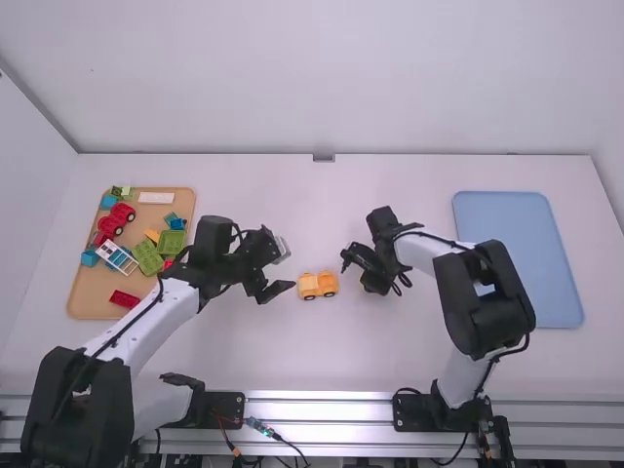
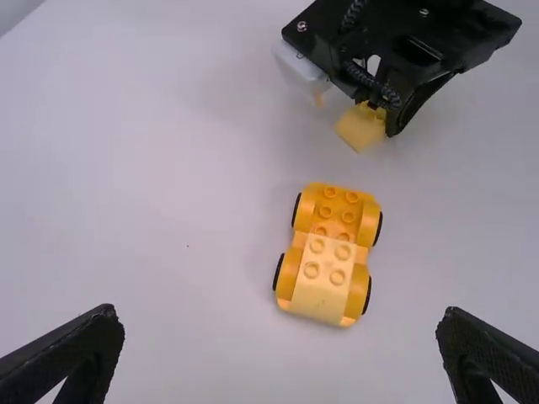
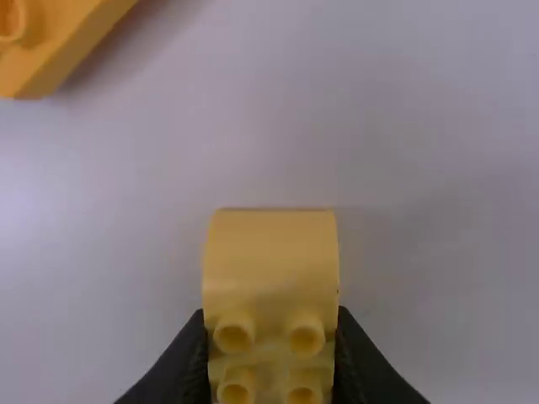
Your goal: Assemble lego blocks to make yellow taxi
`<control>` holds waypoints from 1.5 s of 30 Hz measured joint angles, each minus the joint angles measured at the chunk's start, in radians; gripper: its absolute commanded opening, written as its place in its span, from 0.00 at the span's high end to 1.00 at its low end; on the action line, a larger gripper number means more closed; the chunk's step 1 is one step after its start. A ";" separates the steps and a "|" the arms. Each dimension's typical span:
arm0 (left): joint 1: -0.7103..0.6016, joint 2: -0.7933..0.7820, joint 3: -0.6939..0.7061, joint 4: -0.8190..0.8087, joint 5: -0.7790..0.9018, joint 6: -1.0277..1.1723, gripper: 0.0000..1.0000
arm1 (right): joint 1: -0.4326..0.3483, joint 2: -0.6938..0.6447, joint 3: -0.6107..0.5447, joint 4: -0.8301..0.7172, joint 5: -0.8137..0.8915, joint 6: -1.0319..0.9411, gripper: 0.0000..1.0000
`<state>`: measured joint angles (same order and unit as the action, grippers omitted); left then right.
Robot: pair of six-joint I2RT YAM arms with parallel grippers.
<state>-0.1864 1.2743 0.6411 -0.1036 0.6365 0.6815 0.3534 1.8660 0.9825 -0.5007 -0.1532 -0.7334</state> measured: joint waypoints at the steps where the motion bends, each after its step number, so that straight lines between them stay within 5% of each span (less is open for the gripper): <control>1: 0.000 0.000 0.000 0.000 0.000 0.000 0.01 | 0.000 0.000 0.000 0.001 -0.001 0.003 0.78; 10: 0.000 0.000 0.000 0.032 0.000 -0.020 0.01 | 0.000 0.008 0.037 0.070 -0.001 0.307 0.74; 13: 0.000 0.000 0.000 0.055 0.000 -0.049 0.01 | 0.000 0.010 0.064 0.129 -0.001 0.480 0.92; 17: 0.000 0.000 0.000 0.063 0.000 -0.079 0.01 | 0.000 0.010 0.097 0.137 0.000 0.727 1.00; 30: 0.000 0.000 0.000 0.077 0.000 -0.117 0.01 | -0.072 0.010 0.099 -0.140 0.066 1.859 1.00; 38: 0.000 0.000 0.000 0.093 0.000 -0.162 0.01 | -0.085 0.007 0.027 0.034 0.071 2.353 0.98; 40: 0.000 0.000 0.000 0.093 0.000 -0.164 0.01 | -0.085 0.006 0.008 0.077 0.070 2.426 0.78; 42: 0.000 0.000 0.000 0.093 0.000 -0.167 0.01 | -0.085 0.002 -0.008 0.107 0.066 2.481 0.37; 45: 0.000 0.000 0.000 0.094 0.001 -0.167 0.01 | -0.087 -0.005 -0.013 0.113 0.048 2.486 0.16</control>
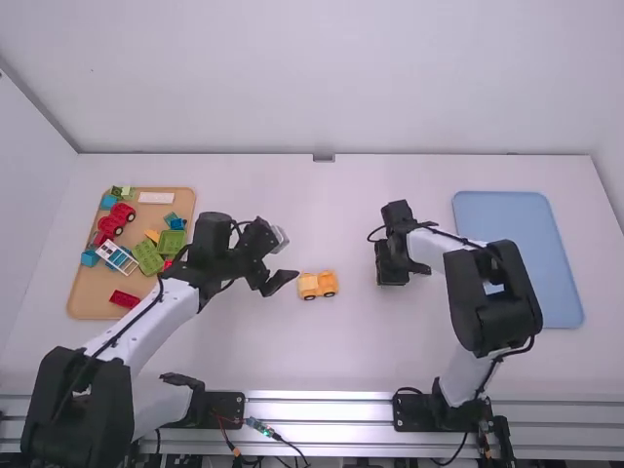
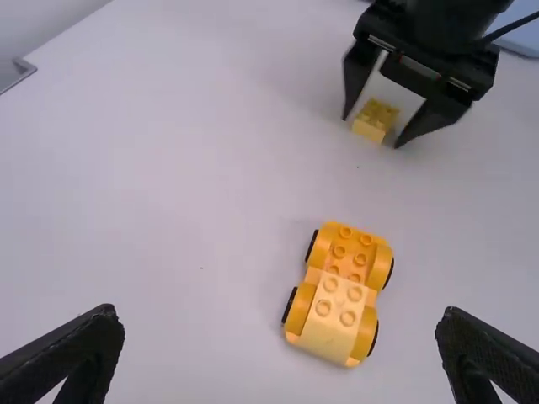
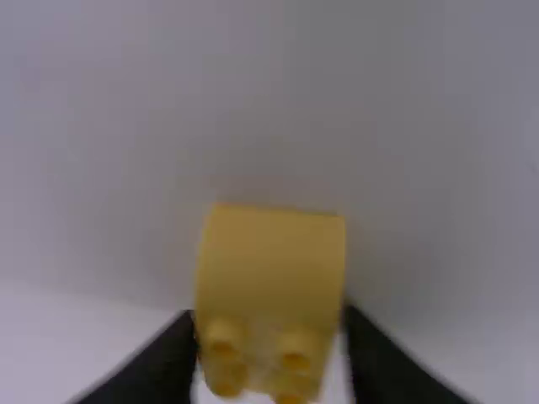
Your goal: Assemble lego blocks to make yellow taxi
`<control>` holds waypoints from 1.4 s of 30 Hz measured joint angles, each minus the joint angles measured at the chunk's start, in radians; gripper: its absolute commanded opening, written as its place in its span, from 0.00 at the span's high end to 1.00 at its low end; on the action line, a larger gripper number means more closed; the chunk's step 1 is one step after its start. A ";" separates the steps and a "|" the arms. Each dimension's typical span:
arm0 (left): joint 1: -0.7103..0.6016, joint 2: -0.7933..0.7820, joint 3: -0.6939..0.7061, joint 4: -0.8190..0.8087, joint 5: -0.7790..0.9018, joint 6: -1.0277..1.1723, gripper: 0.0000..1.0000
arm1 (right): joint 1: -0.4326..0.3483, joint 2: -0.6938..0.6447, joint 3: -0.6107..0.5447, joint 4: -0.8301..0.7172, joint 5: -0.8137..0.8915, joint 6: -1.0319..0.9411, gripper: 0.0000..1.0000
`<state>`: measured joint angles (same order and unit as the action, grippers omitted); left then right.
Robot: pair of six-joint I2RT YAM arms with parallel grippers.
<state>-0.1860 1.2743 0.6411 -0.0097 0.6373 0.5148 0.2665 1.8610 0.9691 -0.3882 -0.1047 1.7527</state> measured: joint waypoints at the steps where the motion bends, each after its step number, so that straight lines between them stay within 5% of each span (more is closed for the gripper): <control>1: 0.000 0.000 0.000 0.001 0.001 0.000 0.01 | 0.000 -0.001 0.000 0.000 -0.006 -0.008 0.10; 7: 0.000 0.000 0.000 0.001 0.006 0.000 0.01 | 0.000 -0.002 0.006 -0.064 -0.039 -0.098 0.05; 13: 0.000 0.000 0.000 0.000 0.006 0.000 0.01 | -0.033 0.010 0.134 -0.350 -0.041 -0.210 0.05; 14: 0.000 0.000 0.000 0.000 0.006 0.000 0.01 | -0.042 0.010 0.180 -0.404 -0.040 -0.236 0.08; 15: 0.000 0.000 0.000 0.000 0.006 0.000 0.01 | -0.050 0.010 0.226 -0.454 -0.033 -0.275 0.21; 17: 0.000 0.000 0.000 -0.004 0.006 0.001 0.01 | -0.058 0.010 0.279 -0.510 -0.014 -0.333 0.25; 18: 0.000 0.000 0.000 -0.013 0.006 0.006 0.01 | -0.070 0.010 0.341 -0.556 0.004 -0.440 0.21; 19: 0.000 0.000 0.000 -0.019 0.006 0.008 0.01 | -0.077 0.010 0.372 -0.559 0.017 -0.521 0.07; 27: 0.000 0.000 0.000 -0.016 0.007 0.008 0.01 | -0.074 0.010 0.425 -0.363 0.049 -1.223 0.01; 33: 0.000 0.000 -0.008 -0.099 0.001 0.080 0.01 | 0.009 -0.011 0.274 -0.205 -0.065 -1.813 0.01; 42: 0.000 0.000 -0.100 0.053 0.038 0.163 0.01 | 0.074 -0.182 0.116 0.074 0.117 -2.110 0.01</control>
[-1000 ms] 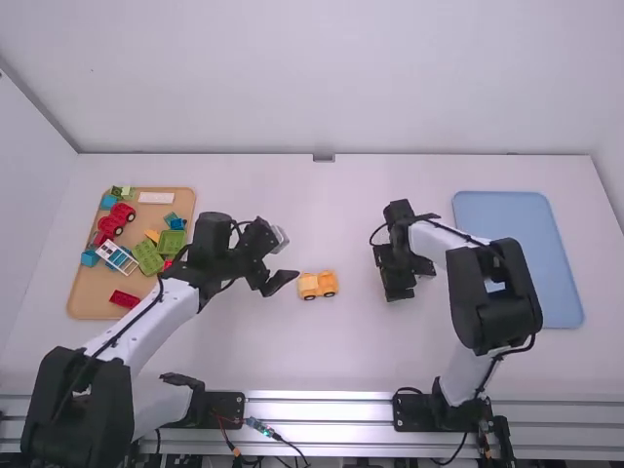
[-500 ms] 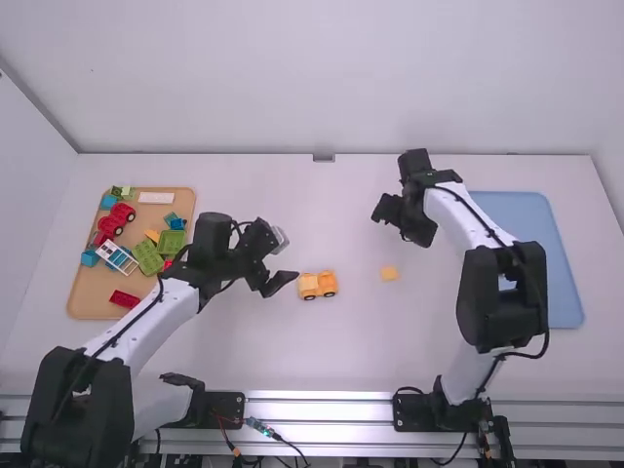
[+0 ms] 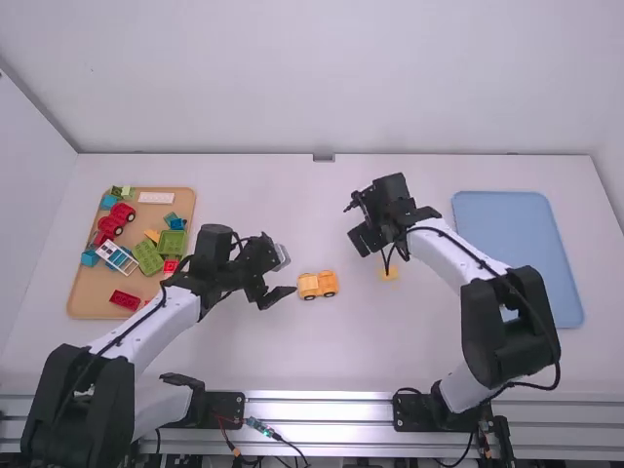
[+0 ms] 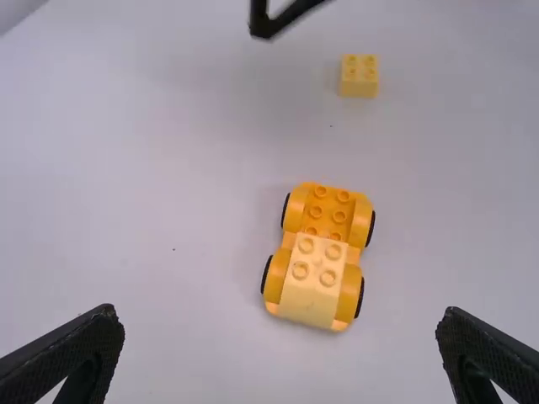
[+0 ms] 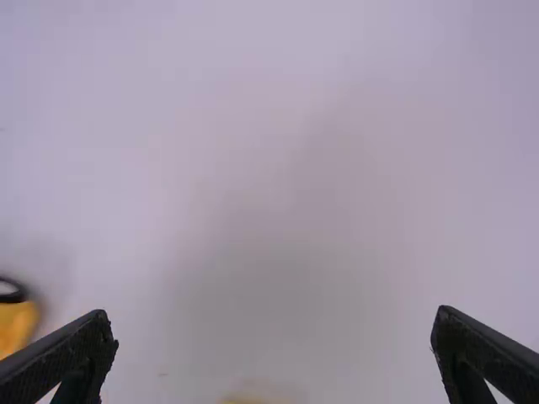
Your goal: Assemble lego blocks to make yellow taxi
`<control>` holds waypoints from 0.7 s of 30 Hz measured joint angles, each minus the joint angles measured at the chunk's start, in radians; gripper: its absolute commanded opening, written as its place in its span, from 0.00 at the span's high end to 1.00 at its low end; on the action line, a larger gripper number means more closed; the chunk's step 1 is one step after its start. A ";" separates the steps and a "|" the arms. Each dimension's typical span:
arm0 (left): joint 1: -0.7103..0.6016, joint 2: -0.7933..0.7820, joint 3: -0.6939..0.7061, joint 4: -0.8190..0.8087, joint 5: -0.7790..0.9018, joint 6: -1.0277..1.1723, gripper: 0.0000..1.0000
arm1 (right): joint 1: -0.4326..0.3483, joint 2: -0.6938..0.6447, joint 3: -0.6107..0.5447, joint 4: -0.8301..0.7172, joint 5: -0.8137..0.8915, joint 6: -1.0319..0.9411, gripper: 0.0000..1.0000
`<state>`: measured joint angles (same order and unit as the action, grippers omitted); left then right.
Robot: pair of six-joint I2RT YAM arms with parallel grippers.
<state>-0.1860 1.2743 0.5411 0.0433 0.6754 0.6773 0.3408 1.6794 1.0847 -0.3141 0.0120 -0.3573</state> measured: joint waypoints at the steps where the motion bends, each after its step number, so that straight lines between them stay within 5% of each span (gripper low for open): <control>1: 0.000 0.000 -0.007 0.012 0.005 0.002 0.01 | 0.000 -0.009 -0.002 0.002 0.007 -0.016 0.01; 7: -0.004 0.000 -0.078 0.050 0.081 0.102 0.01 | -0.020 -0.045 -0.080 0.008 -0.157 -0.343 0.01; 13: -0.006 0.031 -0.104 0.221 0.175 0.148 0.01 | -0.212 -0.045 -0.199 0.019 -0.456 -0.702 0.01; 21: -0.035 0.398 -0.067 0.550 0.248 0.063 0.01 | -0.375 -0.047 -0.262 -0.005 -0.689 -1.019 0.01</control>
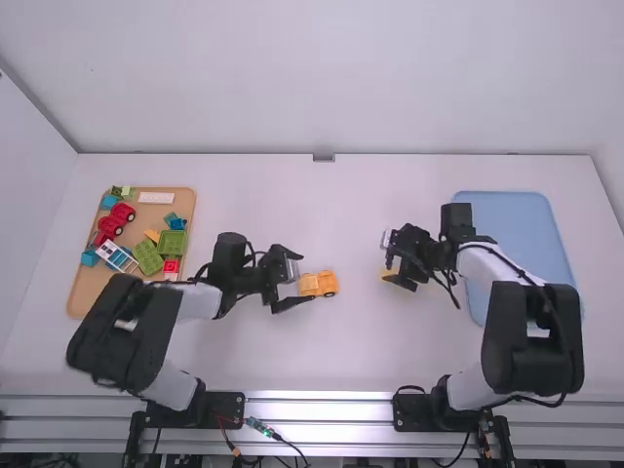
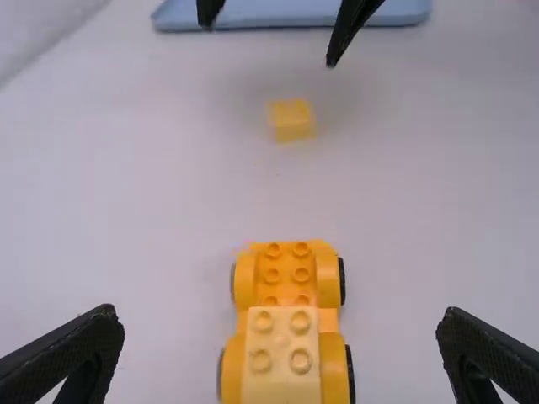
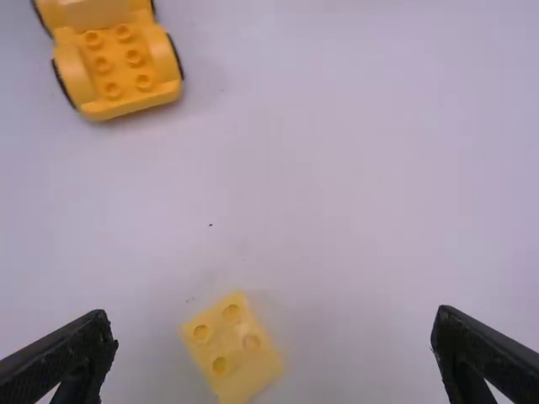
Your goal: Assemble lego blocks to make yellow taxi
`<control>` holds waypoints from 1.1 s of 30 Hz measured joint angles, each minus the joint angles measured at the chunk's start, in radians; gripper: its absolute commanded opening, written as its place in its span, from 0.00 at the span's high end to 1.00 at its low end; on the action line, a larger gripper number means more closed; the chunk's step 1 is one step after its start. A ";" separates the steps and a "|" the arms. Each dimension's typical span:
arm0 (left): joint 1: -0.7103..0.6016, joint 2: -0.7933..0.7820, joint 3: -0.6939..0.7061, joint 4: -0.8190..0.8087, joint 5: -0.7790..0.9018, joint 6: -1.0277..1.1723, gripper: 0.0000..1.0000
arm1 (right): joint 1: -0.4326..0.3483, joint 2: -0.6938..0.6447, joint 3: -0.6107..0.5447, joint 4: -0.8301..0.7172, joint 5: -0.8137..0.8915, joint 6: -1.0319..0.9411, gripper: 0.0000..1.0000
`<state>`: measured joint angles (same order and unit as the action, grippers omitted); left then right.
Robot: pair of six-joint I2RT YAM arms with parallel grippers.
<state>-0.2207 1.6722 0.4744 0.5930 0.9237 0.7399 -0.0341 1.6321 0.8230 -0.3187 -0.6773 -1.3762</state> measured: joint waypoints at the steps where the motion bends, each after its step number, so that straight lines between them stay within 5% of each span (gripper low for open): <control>1: 0.000 0.065 0.022 0.015 0.023 -0.005 0.01 | -0.017 0.000 -0.014 0.004 -0.028 -0.037 0.01; 8: -0.002 0.249 0.112 0.005 0.090 0.010 0.01 | -0.072 0.000 -0.085 0.058 -0.114 -0.148 0.01; 16: -0.026 0.259 0.121 0.020 0.034 0.008 0.01 | -0.077 0.027 -0.097 0.137 -0.131 -0.171 0.01; 22: -0.088 0.259 0.056 0.179 -0.060 -0.018 0.01 | -0.077 0.150 -0.076 0.074 -0.131 -0.232 0.01; 28: -0.089 0.260 -0.021 0.340 -0.100 -0.098 0.01 | -0.077 0.249 0.050 -0.018 -0.107 -0.318 0.01; 33: -0.089 0.259 -0.066 0.410 -0.110 -0.119 0.01 | -0.085 0.351 0.238 -0.278 -0.099 -0.449 0.01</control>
<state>-0.3096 1.9316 0.4080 1.0035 0.8139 0.6212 -0.1188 1.9827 1.0615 -0.5972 -0.7765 -1.8252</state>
